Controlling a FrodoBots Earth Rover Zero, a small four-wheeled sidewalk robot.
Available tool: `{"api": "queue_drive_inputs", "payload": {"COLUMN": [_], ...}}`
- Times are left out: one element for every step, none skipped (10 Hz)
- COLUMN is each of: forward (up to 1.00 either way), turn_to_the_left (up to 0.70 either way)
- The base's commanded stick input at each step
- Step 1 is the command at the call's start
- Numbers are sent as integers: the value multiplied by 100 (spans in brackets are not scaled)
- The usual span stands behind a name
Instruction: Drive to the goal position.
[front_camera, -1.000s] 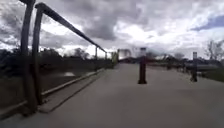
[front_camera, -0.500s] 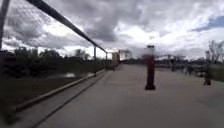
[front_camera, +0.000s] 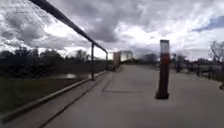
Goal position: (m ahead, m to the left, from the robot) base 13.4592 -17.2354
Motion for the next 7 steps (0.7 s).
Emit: {"api": "queue_drive_inputs", "payload": {"forward": [100,100,100,100,100,100,100], "turn_to_the_left": [-8,-8,-8,-8,-8,-8,-8]}}
